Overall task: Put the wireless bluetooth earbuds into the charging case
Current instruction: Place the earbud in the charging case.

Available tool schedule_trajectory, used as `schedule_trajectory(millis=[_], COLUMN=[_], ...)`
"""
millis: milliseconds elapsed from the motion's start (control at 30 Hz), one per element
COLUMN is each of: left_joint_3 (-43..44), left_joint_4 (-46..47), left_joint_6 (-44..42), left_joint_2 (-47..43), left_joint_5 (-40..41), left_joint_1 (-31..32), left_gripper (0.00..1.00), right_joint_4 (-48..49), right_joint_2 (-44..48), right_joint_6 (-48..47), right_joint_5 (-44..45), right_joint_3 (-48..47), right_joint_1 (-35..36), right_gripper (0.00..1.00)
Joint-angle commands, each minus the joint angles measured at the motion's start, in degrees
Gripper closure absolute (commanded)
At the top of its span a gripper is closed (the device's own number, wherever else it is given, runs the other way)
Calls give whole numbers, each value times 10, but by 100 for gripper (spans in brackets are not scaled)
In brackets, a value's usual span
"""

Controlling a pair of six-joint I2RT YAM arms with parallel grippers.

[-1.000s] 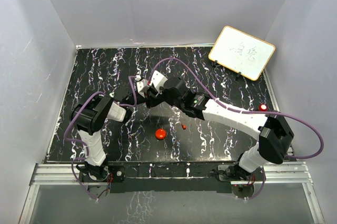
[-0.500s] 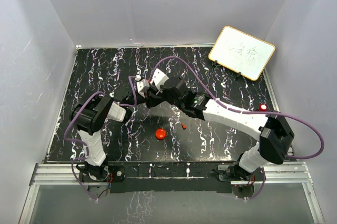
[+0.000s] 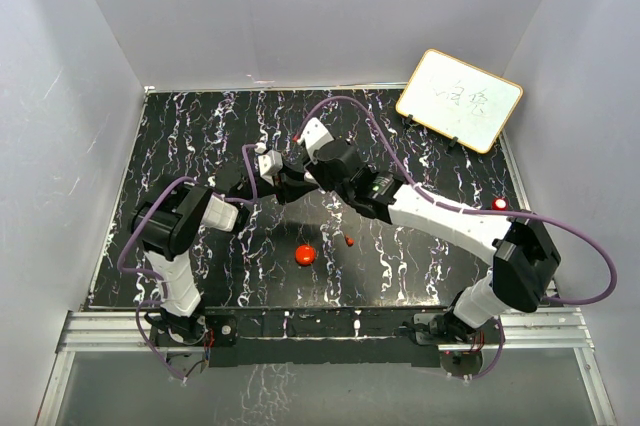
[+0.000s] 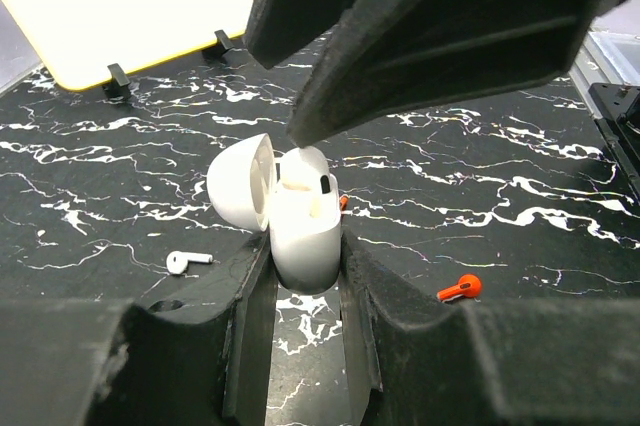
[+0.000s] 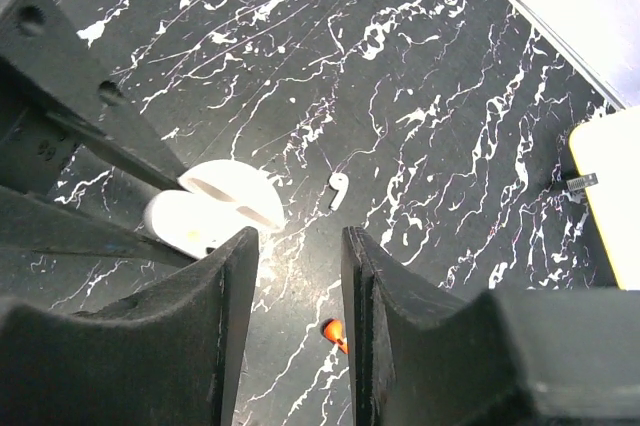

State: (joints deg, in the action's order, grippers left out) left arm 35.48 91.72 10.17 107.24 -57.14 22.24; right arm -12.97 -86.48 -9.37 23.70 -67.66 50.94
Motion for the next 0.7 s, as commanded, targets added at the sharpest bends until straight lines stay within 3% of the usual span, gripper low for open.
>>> schedule_trajectory(millis=[0,667], left_joint_3=[-3,-5], left_joint_4=[106,106], left_joint_6=[-15,-14], left_joint_2=[-33,-38], left_joint_5=[-25,-30], left_joint_1=[-3,-3], left_gripper=[100,100], right_joint_4=[31,27], right_joint_2=[30,22], right_joint_6=[32,40], right_joint_5=[-17,-72], right_joint_3=[-12,-16], right_joint_1=[-18,-24], right_gripper=[62,61])
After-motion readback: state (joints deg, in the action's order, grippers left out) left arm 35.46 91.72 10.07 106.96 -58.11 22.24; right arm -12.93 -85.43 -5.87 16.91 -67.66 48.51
